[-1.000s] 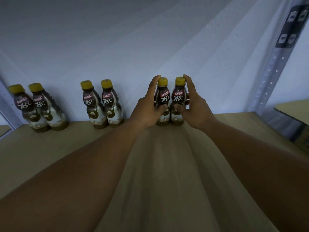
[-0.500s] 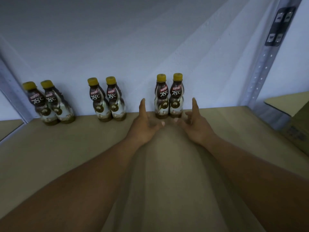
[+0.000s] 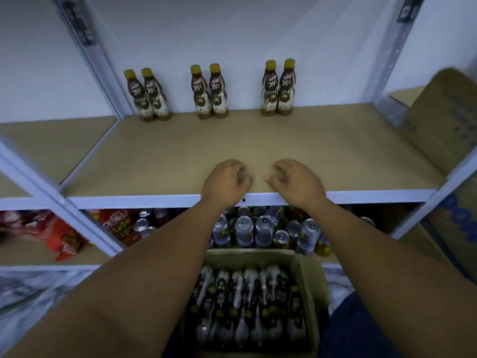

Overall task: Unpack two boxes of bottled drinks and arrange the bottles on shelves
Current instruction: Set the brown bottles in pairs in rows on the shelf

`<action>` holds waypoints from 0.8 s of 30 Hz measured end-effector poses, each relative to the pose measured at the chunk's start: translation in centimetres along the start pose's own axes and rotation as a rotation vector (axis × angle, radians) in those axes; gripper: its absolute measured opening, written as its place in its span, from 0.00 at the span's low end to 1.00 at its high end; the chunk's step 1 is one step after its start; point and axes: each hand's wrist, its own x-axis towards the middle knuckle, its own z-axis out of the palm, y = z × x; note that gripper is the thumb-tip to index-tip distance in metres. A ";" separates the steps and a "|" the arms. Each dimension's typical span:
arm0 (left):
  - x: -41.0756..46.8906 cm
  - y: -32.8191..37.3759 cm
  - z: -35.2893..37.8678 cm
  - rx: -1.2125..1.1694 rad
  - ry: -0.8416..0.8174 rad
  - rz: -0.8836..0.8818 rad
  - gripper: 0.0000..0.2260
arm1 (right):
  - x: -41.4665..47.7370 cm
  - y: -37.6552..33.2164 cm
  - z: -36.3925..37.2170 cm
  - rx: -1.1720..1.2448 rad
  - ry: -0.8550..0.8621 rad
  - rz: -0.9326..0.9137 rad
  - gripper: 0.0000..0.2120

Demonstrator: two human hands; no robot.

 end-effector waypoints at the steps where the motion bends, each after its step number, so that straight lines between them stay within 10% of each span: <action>1: -1.7 0.0 -0.1 0.009 0.037 0.018 0.21 | -1.6 -0.4 0.6 -0.031 0.049 -0.019 0.26; 7: -10.0 -1.5 1.6 0.060 0.144 0.149 0.22 | -10.1 -1.4 6.0 -0.044 0.231 -0.123 0.24; 24: -25.7 -11.2 11.2 -0.317 -0.342 -0.482 0.21 | -21.1 1.8 18.4 0.381 -0.489 0.452 0.27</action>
